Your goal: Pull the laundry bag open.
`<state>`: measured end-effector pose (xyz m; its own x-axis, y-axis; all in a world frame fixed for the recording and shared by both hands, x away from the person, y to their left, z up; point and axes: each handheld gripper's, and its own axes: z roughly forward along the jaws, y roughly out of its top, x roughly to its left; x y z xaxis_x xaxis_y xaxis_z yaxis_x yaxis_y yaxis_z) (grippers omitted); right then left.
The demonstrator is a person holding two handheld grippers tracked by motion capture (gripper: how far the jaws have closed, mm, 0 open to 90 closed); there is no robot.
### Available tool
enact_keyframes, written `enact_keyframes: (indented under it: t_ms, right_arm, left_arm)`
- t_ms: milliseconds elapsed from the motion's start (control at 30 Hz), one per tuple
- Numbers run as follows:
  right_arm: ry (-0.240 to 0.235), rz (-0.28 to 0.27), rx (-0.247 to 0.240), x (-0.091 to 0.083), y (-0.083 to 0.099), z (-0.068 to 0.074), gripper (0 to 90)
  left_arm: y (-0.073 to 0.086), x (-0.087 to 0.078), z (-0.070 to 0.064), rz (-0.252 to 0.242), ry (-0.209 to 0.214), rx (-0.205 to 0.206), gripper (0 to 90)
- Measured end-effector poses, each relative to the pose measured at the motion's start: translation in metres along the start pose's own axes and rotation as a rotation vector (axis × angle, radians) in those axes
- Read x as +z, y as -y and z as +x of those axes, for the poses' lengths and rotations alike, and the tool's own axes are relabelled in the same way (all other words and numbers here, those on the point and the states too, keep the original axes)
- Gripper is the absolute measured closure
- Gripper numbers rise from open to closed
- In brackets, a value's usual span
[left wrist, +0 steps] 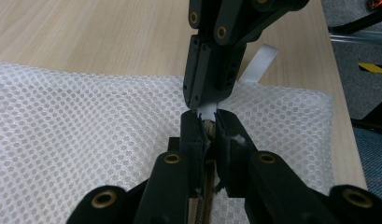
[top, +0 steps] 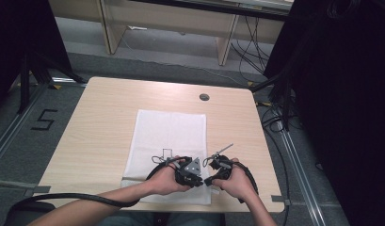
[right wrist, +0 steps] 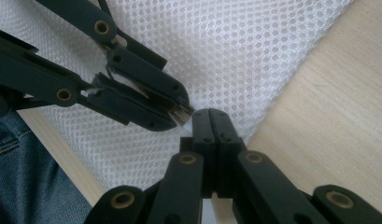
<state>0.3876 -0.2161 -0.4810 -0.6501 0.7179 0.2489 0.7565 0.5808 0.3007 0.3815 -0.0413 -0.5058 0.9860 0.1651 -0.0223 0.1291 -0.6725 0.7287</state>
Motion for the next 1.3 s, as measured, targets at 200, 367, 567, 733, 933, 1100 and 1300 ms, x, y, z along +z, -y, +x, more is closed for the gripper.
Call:
enact_keyframes:
  t_ms: [200, 367, 567, 733, 933, 1100, 1300]
  right_arm:
    - [0.002, 0.01, 0.006, 0.0, -0.001, 0.002, 90.0]
    - [0.014, 0.008, -0.006, 0.001, -0.001, 0.003, 90.0]
    - [0.023, 0.026, -0.003, 0.0, -0.003, 0.005, 90.0]
    - [0.035, 0.023, -0.022, 0.001, -0.003, 0.006, 90.0]
    - [0.061, 0.029, -0.033, 0.0, -0.003, 0.006, 90.0]
    - [0.064, 0.045, -0.019, 0.0, -0.005, 0.009, 90.0]
    - [0.065, 0.037, -0.022, 0.0, -0.003, 0.007, 90.0]
  left_arm:
    - [-0.001, -0.001, 0.003, 0.009, 0.02, -0.028, 81.9]
    - [-0.002, -0.002, 0.004, 0.012, 0.028, -0.035, 82.0]
    - [-0.003, -0.004, 0.004, 0.012, 0.033, -0.049, 82.1]
    - [-0.003, -0.004, 0.004, 0.015, 0.027, -0.034, 82.2]
    - [0.001, -0.023, 0.01, 0.035, 0.005, -0.024, 82.2]
    - [0.005, -0.03, 0.011, 0.024, 0.012, -0.041, 82.2]
    - [0.005, -0.031, 0.011, 0.022, 0.014, -0.031, 82.1]
